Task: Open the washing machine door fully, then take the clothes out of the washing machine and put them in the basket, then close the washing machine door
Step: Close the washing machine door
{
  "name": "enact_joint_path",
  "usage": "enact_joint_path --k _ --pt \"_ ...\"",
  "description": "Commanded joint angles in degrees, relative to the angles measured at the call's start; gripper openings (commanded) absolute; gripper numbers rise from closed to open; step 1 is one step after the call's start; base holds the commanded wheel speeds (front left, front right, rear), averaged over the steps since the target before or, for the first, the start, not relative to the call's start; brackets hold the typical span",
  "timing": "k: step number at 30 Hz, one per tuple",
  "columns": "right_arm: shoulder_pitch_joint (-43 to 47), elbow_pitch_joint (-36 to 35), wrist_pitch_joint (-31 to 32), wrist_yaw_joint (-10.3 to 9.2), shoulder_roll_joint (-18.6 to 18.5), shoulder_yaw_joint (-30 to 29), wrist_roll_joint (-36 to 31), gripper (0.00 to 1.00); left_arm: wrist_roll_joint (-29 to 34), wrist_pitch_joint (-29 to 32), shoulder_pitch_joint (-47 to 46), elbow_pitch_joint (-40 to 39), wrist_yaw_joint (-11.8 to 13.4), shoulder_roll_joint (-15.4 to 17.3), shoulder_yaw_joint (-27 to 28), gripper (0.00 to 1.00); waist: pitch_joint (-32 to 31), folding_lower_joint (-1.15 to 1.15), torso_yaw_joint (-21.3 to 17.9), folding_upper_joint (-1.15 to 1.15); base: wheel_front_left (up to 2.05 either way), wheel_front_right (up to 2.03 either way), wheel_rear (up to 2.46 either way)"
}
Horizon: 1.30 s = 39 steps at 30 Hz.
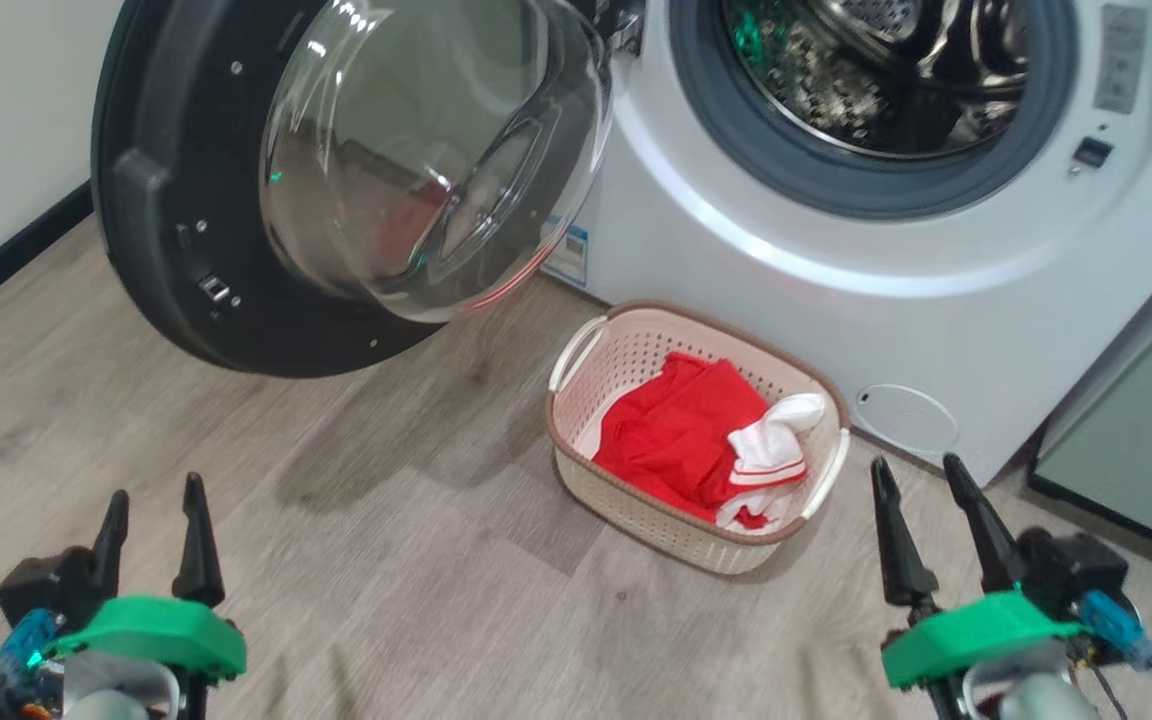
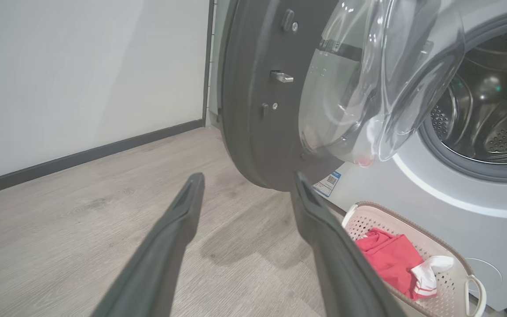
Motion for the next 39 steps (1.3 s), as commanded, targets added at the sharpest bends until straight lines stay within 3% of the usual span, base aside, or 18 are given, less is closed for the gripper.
enact_joint_path --k 1,8,9,10,11,16,20,23,26,27,30,34,39 --pt "-2.5 -1.3 -0.4 0.37 -0.4 1.7 0.4 1.0 0.2 -0.5 -2.6 -2.1 -0.3 0.4 2.1 1.0 0.4 0.0 0.3 0.0 0.0 0.0 0.0" --pt "-3.8 -0.6 -0.4 0.37 -0.8 2.9 0.8 1.0 0.0 -0.5 -1.8 -3.3 -0.3 -0.5 4.0 1.0 1.0 0.0 0.6 0.0 0.0 0.0 0.0" --pt "-3.8 -0.6 -0.4 0.37 -0.8 3.0 0.8 1.0 -0.4 -0.5 -1.7 -3.4 -0.3 -0.6 4.2 0.7 1.0 0.0 0.6 0.0 0.0 0.0 0.0" --pt "-3.8 -0.6 -0.4 0.37 -0.8 3.1 0.9 1.0 -1.2 -0.5 -1.6 -3.2 -0.3 -0.7 4.3 0.09 0.9 0.0 0.6 0.0 0.0 0.0 0.0" --pt "-3.8 -0.6 -0.4 0.37 -0.8 3.1 0.9 1.0 -2.3 -0.5 -1.5 -3.1 -0.3 -0.7 4.5 0.0 0.9 0.0 0.6 0.0 0.0 0.0 0.0" --pt "-2.9 -0.7 -0.4 0.37 -0.9 2.4 1.1 1.0 -10.7 -0.5 -3.1 -2.0 -0.3 0.9 7.6 0.0 0.5 0.0 0.4 0.0 0.0 0.0 0.0" --pt "-1.5 -0.9 -0.4 0.37 -0.8 1.4 1.1 1.0 -18.0 0.7 -6.4 0.4 -0.3 5.6 7.0 0.0 0.2 0.0 0.2 0.0 0.0 0.0 0.0" --pt "-0.4 -1.0 -0.4 0.37 -0.8 0.4 1.0 1.0 -26.5 4.6 -10.4 2.3 -0.3 9.4 8.0 0.0 -0.1 0.0 0.0 0.0 0.0 0.0 0.0" --pt "0.2 -1.2 -0.4 0.37 -0.6 0.0 0.8 1.0 -37.7 9.9 -15.1 5.5 -0.3 12.7 12.6 0.0 -0.2 0.0 -1.1 0.0 0.0 0.0 0.0" --pt "0.2 -1.2 -0.4 0.37 -0.6 0.0 0.8 1.0 -37.7 9.9 -15.1 5.5 -0.3 12.7 12.6 0.0 -0.2 0.0 -1.1 0.0 0.0 0.0 0.0" --pt "0.1 -1.2 -0.4 0.37 -0.5 0.3 0.8 1.0 -45.9 15.0 -20.0 11.1 -0.3 16.3 18.1 0.0 0.1 0.0 -2.5 0.0 0.0 0.0 0.0" --pt "-0.2 -1.1 -0.4 0.37 -0.7 0.5 0.7 1.0 -54.1 20.8 -26.4 18.9 1.2 21.3 24.1 0.0 0.5 0.0 -4.4 0.0 0.0 0.0 0.0" --pt "-0.2 -1.0 -0.4 0.37 -1.5 0.6 0.7 1.0 -59.5 29.6 -33.0 27.5 5.1 27.1 26.8 0.0 0.9 0.0 -6.0 0.0 0.0 0.0 0.0"
